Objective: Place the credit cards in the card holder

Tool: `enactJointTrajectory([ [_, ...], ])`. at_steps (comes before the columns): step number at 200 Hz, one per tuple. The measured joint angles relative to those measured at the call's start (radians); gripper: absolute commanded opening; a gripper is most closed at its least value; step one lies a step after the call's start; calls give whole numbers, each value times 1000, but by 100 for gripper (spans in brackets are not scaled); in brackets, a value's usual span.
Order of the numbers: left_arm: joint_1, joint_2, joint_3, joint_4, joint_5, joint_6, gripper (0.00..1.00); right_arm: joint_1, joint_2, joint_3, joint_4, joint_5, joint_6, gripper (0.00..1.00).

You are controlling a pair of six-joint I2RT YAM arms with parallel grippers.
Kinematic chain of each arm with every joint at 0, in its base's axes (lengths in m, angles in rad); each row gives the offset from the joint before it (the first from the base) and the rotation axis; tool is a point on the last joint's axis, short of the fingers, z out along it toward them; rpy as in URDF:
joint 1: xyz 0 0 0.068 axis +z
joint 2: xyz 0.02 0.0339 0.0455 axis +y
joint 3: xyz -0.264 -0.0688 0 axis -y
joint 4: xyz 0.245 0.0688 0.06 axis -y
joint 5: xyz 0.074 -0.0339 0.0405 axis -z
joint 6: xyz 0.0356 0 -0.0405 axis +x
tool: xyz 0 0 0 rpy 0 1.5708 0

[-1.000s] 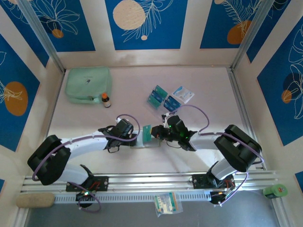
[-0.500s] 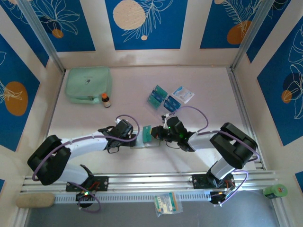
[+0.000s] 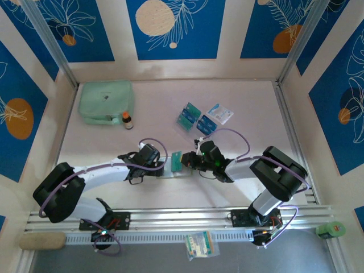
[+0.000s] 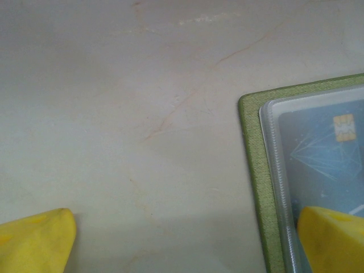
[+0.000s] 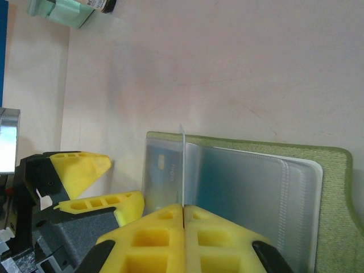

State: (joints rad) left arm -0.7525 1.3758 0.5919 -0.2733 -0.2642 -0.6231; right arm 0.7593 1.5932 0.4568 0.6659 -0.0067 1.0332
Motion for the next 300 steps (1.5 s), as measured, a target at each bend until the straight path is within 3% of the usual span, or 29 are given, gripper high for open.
enactJointTrajectory([
  [181, 0, -6, -13, 19, 0, 0, 100, 0, 33, 2, 16, -4, 42, 0],
  [300, 0, -9, -15, 19, 0, -16, 100, -7, -57, 1, 3, 3, 41, 0],
])
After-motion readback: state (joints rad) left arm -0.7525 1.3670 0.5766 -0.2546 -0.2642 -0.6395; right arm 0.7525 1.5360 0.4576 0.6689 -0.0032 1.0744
